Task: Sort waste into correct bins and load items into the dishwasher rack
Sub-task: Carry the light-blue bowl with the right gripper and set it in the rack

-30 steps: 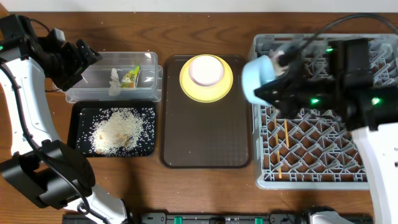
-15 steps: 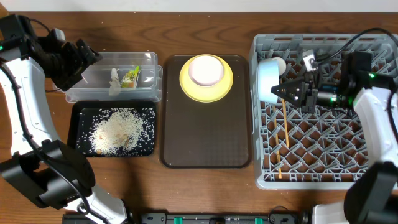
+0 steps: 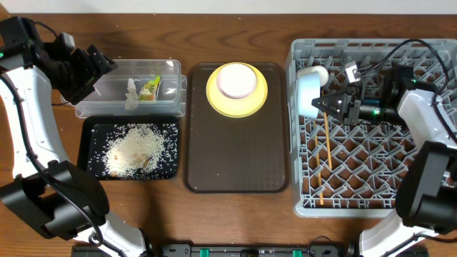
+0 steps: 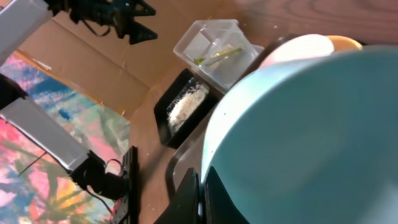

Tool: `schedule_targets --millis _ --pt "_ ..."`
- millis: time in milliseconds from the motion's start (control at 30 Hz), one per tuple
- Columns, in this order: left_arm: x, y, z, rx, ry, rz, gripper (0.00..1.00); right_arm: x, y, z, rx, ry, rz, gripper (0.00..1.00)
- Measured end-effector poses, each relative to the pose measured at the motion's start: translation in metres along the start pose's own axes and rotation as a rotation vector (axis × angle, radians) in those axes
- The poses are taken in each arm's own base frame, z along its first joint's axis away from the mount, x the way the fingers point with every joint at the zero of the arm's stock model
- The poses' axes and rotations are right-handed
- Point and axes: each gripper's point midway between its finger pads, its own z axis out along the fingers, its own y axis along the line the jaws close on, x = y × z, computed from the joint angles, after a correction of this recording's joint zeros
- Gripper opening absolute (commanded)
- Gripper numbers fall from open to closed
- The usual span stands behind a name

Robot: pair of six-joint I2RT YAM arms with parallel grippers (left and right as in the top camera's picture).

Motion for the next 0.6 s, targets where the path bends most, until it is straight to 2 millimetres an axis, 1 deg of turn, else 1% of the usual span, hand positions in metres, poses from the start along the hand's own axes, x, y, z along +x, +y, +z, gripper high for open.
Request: schedule_targets --millis 200,267,300,333,400,500,533,600 --pt "0.000 0.000 0.000 0.000 0.000 0.000 0.91 0.003 -0.008 -0.012 0.040 -0.006 0.031 0.01" --pt "0.000 0.000 0.000 0.000 0.000 0.000 0.91 0.004 -0.009 -0.016 0.048 -0.008 0.057 0.07" --pt "0.000 0.000 0.000 0.000 0.000 0.000 0.91 0.005 -0.010 -0.020 0.055 -0.013 0.069 0.16" --pt "0.000 0.000 0.000 0.000 0.000 0.000 0.91 0.005 -0.011 -0.023 0.061 -0.016 0.081 0.22" --pt "0.000 0.000 0.000 0.000 0.000 0.000 0.91 0.005 -0.016 -0.032 0.086 -0.031 0.107 0.27" --pt "0.000 0.000 0.000 0.000 0.000 0.000 0.91 0.005 -0.023 -0.047 0.123 -0.056 0.143 0.29" --pt "0.000 0.000 0.000 0.000 0.000 0.000 0.91 0.004 -0.026 -0.053 0.135 -0.069 0.155 0.31" --pt "0.000 0.000 0.000 0.000 0.000 0.000 0.91 0.003 -0.030 -0.063 0.155 -0.090 0.173 0.31"
